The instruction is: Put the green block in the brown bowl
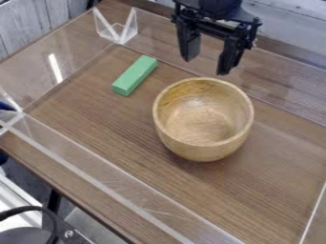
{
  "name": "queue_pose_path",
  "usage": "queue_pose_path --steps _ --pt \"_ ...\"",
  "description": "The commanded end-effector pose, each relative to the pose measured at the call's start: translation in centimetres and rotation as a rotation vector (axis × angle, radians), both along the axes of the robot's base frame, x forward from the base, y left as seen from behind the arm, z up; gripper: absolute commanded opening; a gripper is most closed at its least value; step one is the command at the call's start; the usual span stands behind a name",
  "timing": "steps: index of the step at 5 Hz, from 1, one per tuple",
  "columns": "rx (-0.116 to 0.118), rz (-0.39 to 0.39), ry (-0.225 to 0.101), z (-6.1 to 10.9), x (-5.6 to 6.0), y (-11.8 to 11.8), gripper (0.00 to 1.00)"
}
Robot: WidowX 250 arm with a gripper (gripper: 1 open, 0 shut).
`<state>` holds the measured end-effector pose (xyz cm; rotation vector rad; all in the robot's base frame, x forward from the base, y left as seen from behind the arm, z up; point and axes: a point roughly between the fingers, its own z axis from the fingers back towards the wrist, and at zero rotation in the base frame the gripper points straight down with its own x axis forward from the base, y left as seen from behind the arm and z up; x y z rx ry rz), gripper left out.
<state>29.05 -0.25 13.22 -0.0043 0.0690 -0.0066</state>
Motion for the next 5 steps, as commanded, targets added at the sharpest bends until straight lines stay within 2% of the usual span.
queue_pose_path --steps 1,2,3,5 --pt "0.012 0.014 -0.005 -0.1 0.0 2.6 1.0" --pt "0.042 0.058 0.041 0.0 -0.5 5.6 1.0" --pt "0.068 0.101 0.084 0.0 -0.2 8.0 1.0" --pt "0.123 0.061 0.12 -2.1 1.7 11.7 1.0"
